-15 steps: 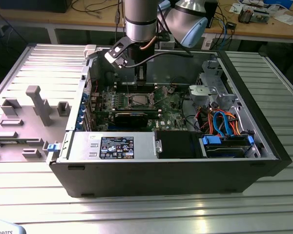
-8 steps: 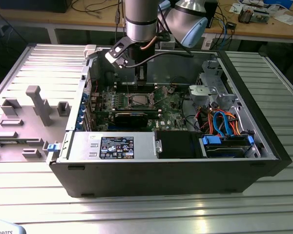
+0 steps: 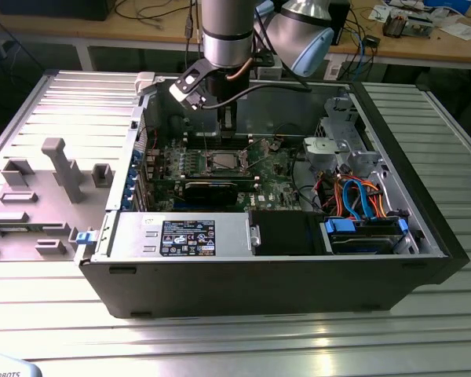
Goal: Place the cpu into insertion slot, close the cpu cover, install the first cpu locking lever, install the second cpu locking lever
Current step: 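Close the cpu cover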
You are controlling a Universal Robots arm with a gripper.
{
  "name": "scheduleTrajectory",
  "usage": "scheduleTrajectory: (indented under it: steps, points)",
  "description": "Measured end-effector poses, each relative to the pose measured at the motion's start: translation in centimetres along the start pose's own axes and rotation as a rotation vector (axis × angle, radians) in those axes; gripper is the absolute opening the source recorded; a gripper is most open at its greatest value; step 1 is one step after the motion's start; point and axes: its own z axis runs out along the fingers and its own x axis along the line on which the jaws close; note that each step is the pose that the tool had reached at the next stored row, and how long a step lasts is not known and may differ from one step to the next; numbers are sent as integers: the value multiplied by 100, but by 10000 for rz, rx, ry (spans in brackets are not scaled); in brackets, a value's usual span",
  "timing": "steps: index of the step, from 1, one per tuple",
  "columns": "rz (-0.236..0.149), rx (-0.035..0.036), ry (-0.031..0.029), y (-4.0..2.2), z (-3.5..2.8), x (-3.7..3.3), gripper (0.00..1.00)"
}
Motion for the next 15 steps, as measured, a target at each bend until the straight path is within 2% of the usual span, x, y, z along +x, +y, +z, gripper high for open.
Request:
scheduleTrajectory:
  steps: [15]
  points:
    - [-1,-1,1,13,-15,0,11]
